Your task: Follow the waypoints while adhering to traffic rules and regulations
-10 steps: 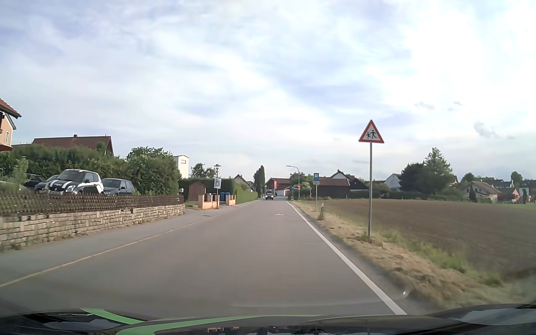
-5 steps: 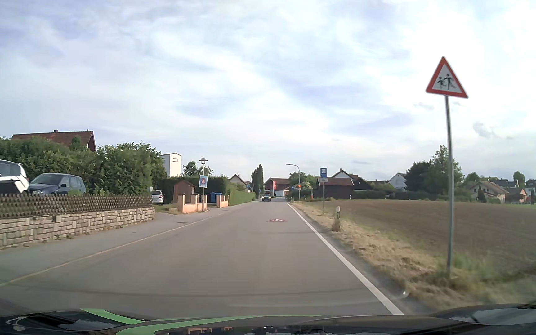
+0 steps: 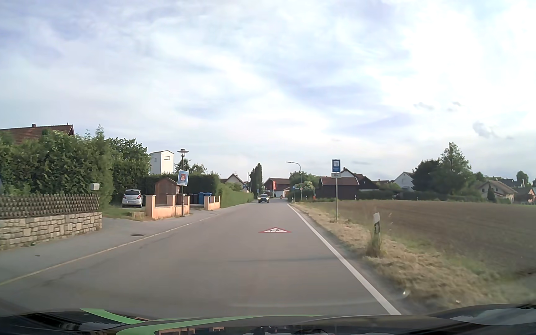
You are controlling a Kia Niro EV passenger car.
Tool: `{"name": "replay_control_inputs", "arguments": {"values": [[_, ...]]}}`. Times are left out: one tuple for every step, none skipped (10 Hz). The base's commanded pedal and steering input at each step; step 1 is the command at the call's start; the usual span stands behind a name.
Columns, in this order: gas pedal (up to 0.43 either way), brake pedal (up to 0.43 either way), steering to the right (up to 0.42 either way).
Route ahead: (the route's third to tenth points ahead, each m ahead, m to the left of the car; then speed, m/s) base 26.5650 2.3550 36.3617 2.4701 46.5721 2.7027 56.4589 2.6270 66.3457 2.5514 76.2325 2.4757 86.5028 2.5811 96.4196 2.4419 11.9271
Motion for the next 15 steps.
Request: {"name": "replay_control_inputs", "arguments": {"values": [[0.087,0.0,0.0],[0.087,0.0,0.0],[0.098,0.0,0.0],[0.098,0.0,0.0],[0.098,0.0,0.0],[0.098,0.0,0.0],[0.098,0.0,0.001],[0.098,0.0,0.003],[0.098,0.0,0.003],[0.098,0.0,0.004],[0.098,0.0,0.003],[0.098,0.0,0.003],[0.098,0.0,0.003],[0.098,0.0,0.003],[0.098,0.0,0.002]]}}
